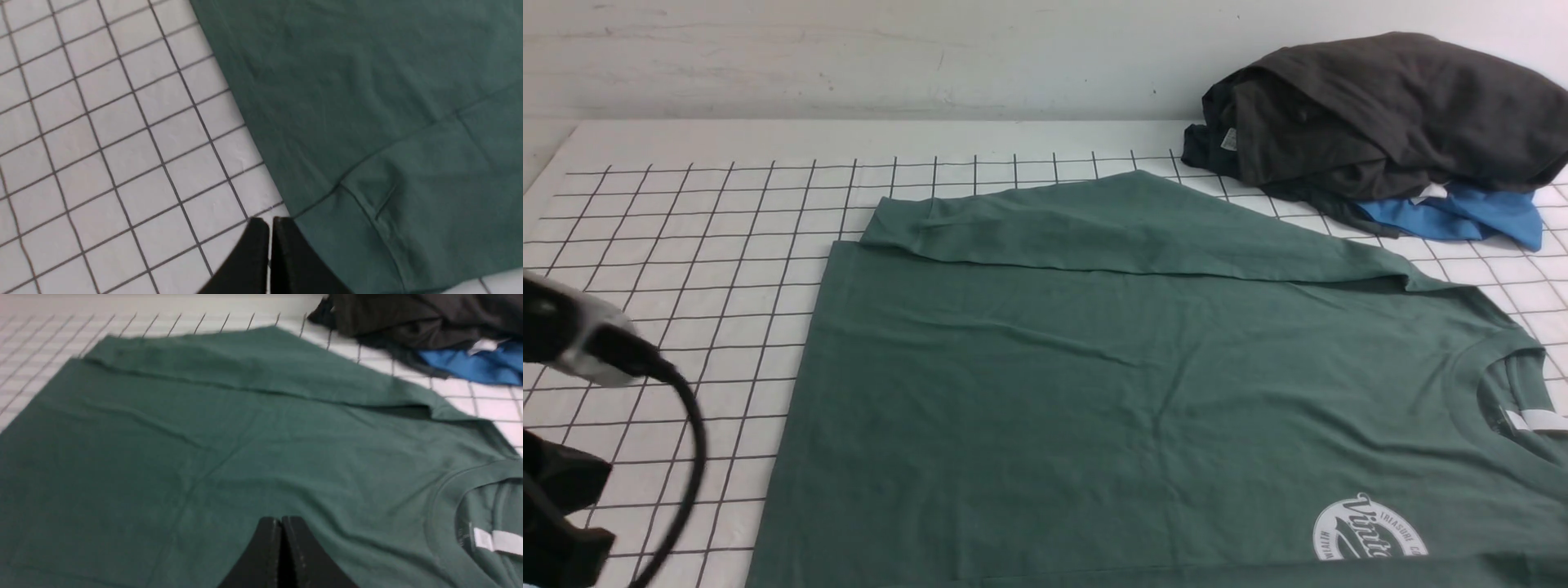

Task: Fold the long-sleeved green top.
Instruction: Use the left arm to clamp the cuff closest to it

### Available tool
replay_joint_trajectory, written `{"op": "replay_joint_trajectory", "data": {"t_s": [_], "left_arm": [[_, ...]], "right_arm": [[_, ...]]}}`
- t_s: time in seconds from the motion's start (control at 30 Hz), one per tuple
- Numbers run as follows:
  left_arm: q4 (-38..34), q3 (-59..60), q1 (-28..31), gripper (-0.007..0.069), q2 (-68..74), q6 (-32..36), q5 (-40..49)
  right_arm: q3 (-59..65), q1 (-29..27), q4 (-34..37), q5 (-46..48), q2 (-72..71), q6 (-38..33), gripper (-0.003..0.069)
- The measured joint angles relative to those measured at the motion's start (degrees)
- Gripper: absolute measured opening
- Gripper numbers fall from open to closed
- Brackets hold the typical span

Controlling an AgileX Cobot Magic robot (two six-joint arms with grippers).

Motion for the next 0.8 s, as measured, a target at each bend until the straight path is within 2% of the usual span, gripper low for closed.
{"op": "replay_joint_trajectory", "data": {"t_s": [0.1,0.2,0.27,0.4,0.43,0.5,0.57,0.8], "left_arm": [[2.21,0.40,-7.72,0.0028,5.11,-1.08,0.98],[2.57,1.13,-11.25,0.0069,8.62,-2.57,1.33],[2.70,1.86,-14.30,0.0139,14.23,-4.35,1.47],[2.94,2.05,-15.39,0.0288,23.64,-4.87,-0.31],[2.94,2.10,-15.39,0.0295,24.08,-4.87,-0.56],[3.06,2.11,-15.67,0.0373,29.32,-4.87,-4.16],[3.07,2.11,-15.73,0.0404,32.58,-4.63,-6.54],[-0.19,2.11,-15.73,0.0426,41.72,-1.28,-10.77]], "right_arm": [[-5.22,3.74,-0.47,7.70,6.25,-0.97,-0.0014],[-7.46,7.50,-1.11,12.19,9.69,-1.19,-0.0014],[-8.57,11.93,-2.07,17.66,13.00,-1.34,-0.0014],[-8.62,17.98,-5.77,25.33,17.16,-1.50,-0.0014],[-8.62,18.22,-6.00,25.33,17.30,-1.50,-0.0014],[-8.62,20.63,-8.16,25.69,18.35,-1.55,-0.0014],[-8.62,21.54,-9.25,24.70,18.50,-1.61,-0.0014],[-8.84,21.70,-10.11,21.37,18.50,-1.61,-0.0014]]}}
